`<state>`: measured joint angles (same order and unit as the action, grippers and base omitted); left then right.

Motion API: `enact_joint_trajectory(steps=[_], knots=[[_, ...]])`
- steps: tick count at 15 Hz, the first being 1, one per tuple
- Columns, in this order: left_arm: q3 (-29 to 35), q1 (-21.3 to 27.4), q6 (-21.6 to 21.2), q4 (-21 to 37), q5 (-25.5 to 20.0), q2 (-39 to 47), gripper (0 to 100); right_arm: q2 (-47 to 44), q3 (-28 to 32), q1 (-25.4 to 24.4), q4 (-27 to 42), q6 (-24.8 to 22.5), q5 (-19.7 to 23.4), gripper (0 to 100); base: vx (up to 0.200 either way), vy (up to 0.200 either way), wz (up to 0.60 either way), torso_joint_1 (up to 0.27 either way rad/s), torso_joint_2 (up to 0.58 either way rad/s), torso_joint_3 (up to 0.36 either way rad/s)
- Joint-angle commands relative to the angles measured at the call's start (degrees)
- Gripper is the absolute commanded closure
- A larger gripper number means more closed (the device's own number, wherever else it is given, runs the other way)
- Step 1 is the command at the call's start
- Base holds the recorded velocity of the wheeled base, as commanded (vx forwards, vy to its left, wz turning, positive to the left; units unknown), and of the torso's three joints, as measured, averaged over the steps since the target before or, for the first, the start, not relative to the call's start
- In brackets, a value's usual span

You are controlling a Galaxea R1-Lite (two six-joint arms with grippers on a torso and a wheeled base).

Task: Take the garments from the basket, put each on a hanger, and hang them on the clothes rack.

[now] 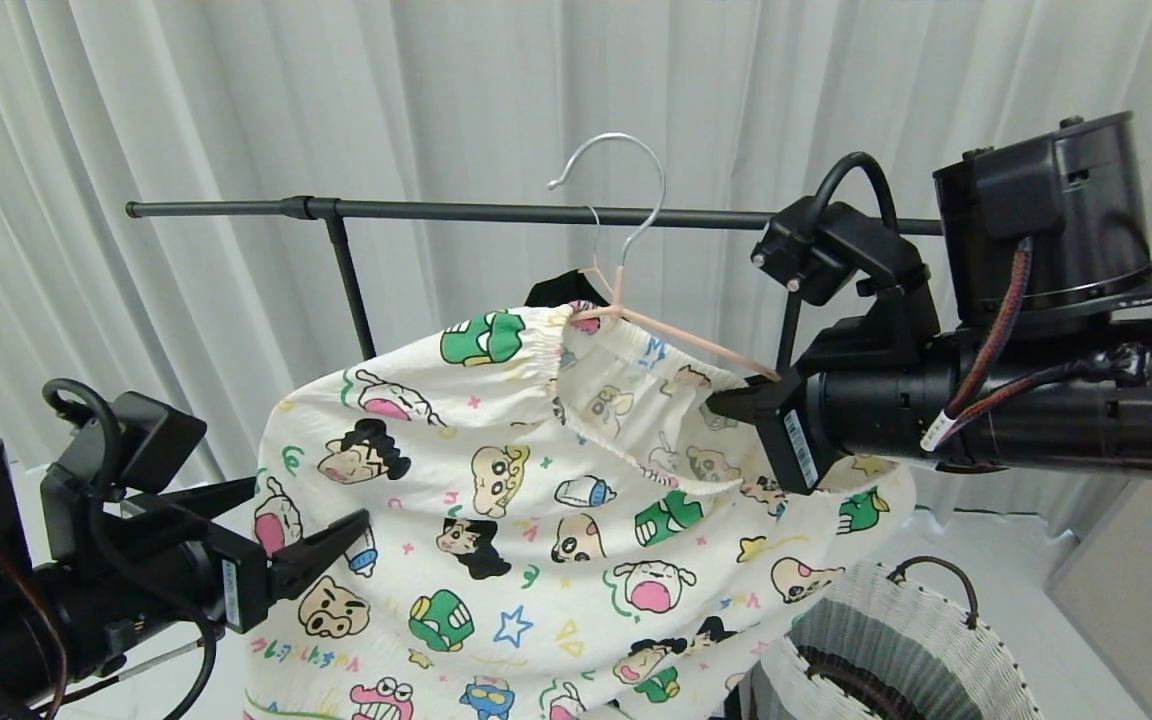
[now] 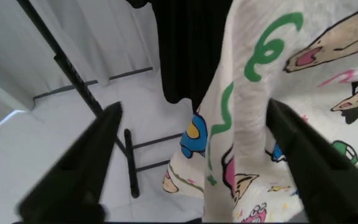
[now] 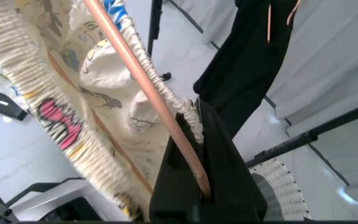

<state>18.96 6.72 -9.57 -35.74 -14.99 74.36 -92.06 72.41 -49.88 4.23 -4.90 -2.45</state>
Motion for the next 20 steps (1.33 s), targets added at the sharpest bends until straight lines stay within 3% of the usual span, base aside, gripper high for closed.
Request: enact_joint_trajectory(steps=[1, 5, 11, 17, 20], knots=[[0.1, 0.0, 0.0, 0.0, 0.0, 0.4, 100, 0.2, -0.1, 0.0, 0.0, 0.0, -0.1, 100, 0.000, 0.000, 0.00, 0.000, 0.00, 0.000], [0.2, -2.4, 0.0, 0.0, 0.0, 0.5, 100, 0.2, -0.4, 0.5, 0.1, 0.0, -0.5, 100, 0.000, 0.000, 0.00, 0.000, 0.00, 0.000], [1.2, -11.6, 0.3, -0.1, 0.1, 0.4, 100, 0.2, -2.6, 3.0, 0.3, -0.2, -2.7, 100, 0.000, 0.000, 0.00, 0.000, 0.00, 0.000], [1.2, -11.6, 0.8, -0.1, 0.1, 2.0, 100, 0.5, -2.6, 3.5, -0.6, 0.1, -2.9, 100, 0.000, 0.000, 0.00, 0.000, 0.00, 0.000], [1.6, -10.9, 1.0, -0.1, 0.5, 5.5, 100, -0.2, -3.6, 3.5, -7.7, 0.2, -2.8, 100, 0.000, 0.000, 0.00, 0.000, 0.00, 0.000]])
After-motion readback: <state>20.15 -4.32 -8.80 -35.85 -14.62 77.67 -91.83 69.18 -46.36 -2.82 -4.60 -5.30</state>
